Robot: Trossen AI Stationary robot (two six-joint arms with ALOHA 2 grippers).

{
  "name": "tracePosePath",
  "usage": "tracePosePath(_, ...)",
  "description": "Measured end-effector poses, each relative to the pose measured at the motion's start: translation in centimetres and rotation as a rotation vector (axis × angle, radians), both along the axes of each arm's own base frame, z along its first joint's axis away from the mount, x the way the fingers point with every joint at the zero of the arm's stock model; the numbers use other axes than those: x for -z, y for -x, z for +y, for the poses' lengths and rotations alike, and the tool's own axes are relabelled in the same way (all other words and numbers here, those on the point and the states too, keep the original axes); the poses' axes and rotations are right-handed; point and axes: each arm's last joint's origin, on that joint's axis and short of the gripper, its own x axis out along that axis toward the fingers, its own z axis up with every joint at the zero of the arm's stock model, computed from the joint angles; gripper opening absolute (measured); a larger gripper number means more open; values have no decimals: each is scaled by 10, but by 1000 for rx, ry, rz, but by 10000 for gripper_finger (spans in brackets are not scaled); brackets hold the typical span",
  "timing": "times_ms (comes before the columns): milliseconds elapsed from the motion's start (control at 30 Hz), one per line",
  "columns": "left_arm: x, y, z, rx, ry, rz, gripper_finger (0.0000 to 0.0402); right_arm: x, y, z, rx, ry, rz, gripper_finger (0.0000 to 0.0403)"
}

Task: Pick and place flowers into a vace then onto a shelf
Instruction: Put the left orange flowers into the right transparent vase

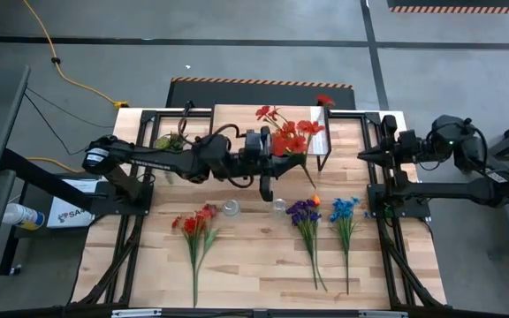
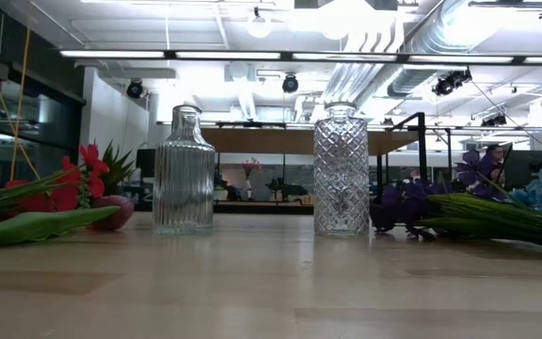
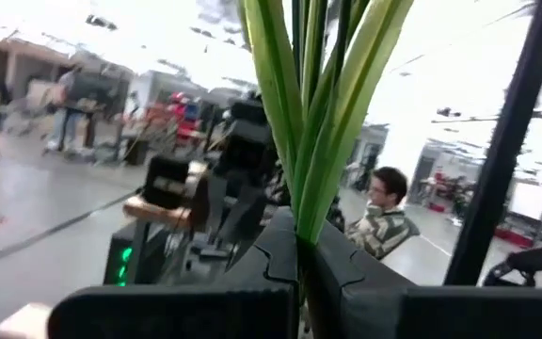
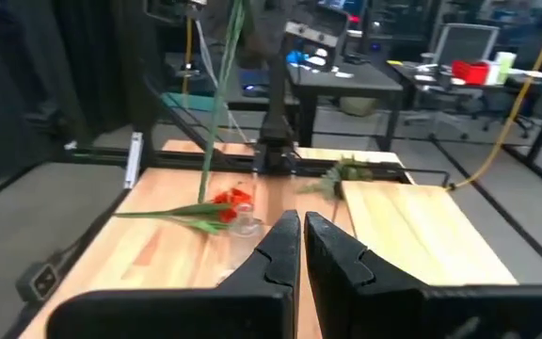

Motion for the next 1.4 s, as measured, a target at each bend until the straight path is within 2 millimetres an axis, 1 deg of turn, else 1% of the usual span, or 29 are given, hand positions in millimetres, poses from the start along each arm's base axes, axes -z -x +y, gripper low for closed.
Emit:
tracePosePath(100,-3,1,0,33,-22,-34,35,-1,-2,1,-35,-4,-9,12)
tracePosePath(267,-2,1,1,70,-37,-24,35,-7,-4,3,-119,-10,-69,12)
tracePosePath(400,-2,1,0,75,-38,-19,35,-11,-7,3,-167,-49,-100,12)
tracePosePath(533,-2,1,0,75,-37,-19,35,-13,-13,3,-176,-109,-99,12)
tracePosePath(767,-2,0,0,75,-37,-18,35,-11,-28,1,-231,-153,-58,12)
tracePosePath(1033,1,0,0,72,-36,11,35,-12,-53,-2,-324,-210,-52,12)
tracePosePath(1400,6,-2,1,44,-29,67,35,-8,-76,-6,-327,-209,-30,12)
